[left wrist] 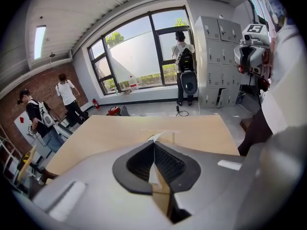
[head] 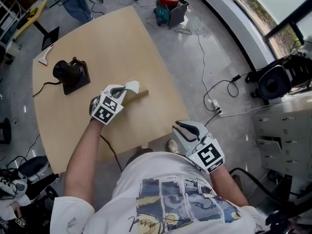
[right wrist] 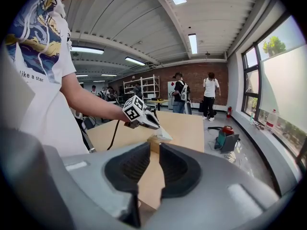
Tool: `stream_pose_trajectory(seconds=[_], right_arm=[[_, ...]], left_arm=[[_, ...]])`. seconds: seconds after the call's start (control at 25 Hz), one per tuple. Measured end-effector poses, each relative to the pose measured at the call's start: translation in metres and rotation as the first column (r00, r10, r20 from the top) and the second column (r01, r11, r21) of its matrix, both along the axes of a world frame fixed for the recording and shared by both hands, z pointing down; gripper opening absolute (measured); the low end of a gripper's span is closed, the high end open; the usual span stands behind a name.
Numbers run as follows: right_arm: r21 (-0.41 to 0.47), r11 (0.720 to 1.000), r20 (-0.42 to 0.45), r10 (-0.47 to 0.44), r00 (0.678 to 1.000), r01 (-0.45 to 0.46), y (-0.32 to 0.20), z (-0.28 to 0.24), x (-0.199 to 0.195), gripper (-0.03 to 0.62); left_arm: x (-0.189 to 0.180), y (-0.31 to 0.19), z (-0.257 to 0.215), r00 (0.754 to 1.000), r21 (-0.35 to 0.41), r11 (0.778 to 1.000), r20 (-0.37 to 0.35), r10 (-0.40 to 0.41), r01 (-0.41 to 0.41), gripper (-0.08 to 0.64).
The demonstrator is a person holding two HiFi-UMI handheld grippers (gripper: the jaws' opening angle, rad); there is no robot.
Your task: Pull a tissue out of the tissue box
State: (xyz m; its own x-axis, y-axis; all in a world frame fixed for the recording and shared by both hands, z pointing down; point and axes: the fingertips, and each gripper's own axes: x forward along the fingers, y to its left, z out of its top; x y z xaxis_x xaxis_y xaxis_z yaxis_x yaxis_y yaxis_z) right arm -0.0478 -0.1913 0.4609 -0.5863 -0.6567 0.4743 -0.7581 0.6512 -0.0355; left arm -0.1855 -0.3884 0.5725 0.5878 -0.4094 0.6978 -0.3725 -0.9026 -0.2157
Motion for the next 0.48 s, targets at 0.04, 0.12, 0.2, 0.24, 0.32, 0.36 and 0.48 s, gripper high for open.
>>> stream_pose_trajectory(seconds=[0.04,0.12,0.2,0.24,0.32,0.36,0.48], right_arm=[[0.002,1.0,-0.001,-0.006,1.0,0.006,0.0,0.0,0.001,0.049],[0.003,1.0,0.001,-0.013,1.0,0.013,0.002,0.0,0.004,0.049],[0.002,1.0,0.006,-0.015,1.0,0.015,0.004,0.0,0.007,0.049],[0.002,1.0,0.008,-0.017,1.0,0.017,0.005,-0.001,0.008,0.049],[0.007,1.0,0.006,-0.027,1.0,0.027,0.007,-0.001,0.012,0.049],[0.01,0.999,0.006,-0.031,1.0,0.031,0.009,-0.001,0.014,0.049],[0.013,0.999,0.009,-0.04,0.999,0.04,0.011,0.0,0.018,0.049]], left_arm=[[-0.001,-0.001,-0.003,1.0,0.001,1.0,-0.001,-0.005,0.005,0.006],[-0.004,-0.003,-0.008,1.0,0.003,1.0,-0.004,-0.016,0.016,0.006],[-0.006,-0.005,-0.015,1.0,0.008,1.0,-0.007,-0.026,0.026,0.006],[-0.006,-0.006,-0.02,0.999,0.013,0.999,-0.009,-0.031,0.031,0.006],[-0.006,-0.007,-0.029,0.999,0.023,0.999,-0.011,-0.038,0.039,0.006],[-0.006,-0.007,-0.034,0.999,0.026,0.999,-0.012,-0.04,0.04,0.006],[-0.003,-0.006,-0.049,0.999,0.036,0.999,-0.017,-0.04,0.041,0.006]])
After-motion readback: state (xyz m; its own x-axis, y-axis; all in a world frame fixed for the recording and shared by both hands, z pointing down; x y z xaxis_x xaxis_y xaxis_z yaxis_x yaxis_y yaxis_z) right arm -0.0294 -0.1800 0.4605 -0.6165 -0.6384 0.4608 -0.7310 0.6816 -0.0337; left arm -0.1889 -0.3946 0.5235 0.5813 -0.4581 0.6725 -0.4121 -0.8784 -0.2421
